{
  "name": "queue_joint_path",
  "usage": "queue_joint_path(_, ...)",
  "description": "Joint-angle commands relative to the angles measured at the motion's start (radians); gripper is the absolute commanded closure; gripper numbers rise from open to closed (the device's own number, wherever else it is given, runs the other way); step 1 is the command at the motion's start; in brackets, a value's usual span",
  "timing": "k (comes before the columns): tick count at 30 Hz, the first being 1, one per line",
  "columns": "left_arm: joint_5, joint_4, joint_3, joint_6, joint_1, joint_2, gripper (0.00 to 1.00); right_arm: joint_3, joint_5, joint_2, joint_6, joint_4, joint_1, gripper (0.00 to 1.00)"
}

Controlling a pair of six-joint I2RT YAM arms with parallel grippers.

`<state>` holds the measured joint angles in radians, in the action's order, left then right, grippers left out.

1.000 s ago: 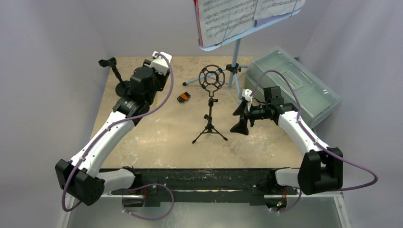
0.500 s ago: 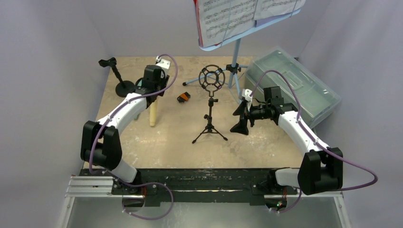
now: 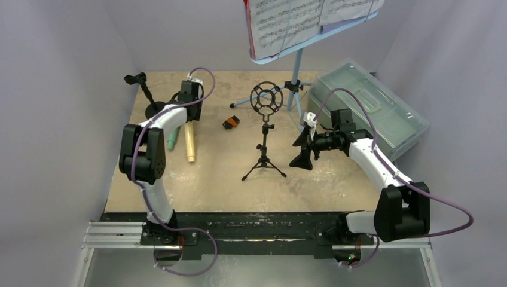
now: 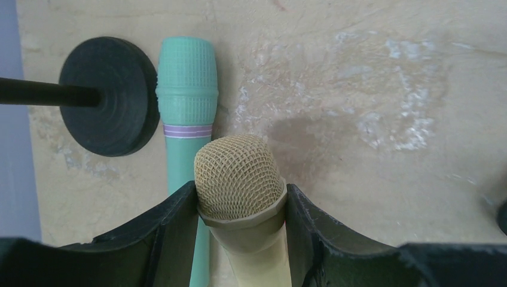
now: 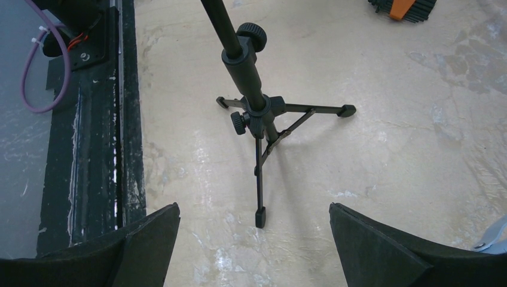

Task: Pack up the instrument practice props
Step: Place the microphone at the center of the board.

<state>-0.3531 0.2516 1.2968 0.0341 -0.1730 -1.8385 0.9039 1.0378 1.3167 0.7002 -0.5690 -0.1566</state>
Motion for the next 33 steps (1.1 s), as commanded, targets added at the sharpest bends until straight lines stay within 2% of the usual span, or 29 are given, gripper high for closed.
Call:
queue_joint_path(1,-0.053,0.048,0.117,-0.08,0.026,-0.103,0.92,0.04,0.001,-0.008,0.019,-0.004,0.002,0.01)
queue_joint_path(6,-0.051,0.096,0.193,-0.101,0.052,-0.205,0.82,0.04,-0.001,-0.005,0.021,-0.006,0.002,0.01)
queue_joint_path(10,-0.014,0.118,0.225,-0.101,0.056,-0.23,0.64,0.042,-0.001,0.001,0.024,-0.009,0.002,0.01)
queue_joint_path(12,-0.008,0.115,0.226,-0.097,0.056,-0.226,0.58,0.043,0.001,0.001,0.026,-0.01,0.002,0.01)
queue_joint_path(20,0.022,0.13,0.233,-0.079,0.056,-0.209,0.48,0.044,-0.002,0.003,0.03,-0.015,0.002,0.01)
queue_joint_path(26,0.01,0.11,0.198,-0.052,0.056,-0.138,0.21,0.044,-0.002,0.004,0.031,-0.015,0.002,0.01)
queue_joint_path(28,0.014,0.092,0.177,-0.047,0.056,-0.109,0.17,0.044,-0.004,0.004,0.031,-0.015,0.002,0.01)
queue_joint_path(33,0.053,0.064,0.121,-0.025,0.056,-0.033,0.17,0.045,-0.007,0.004,0.032,-0.017,0.002,0.01)
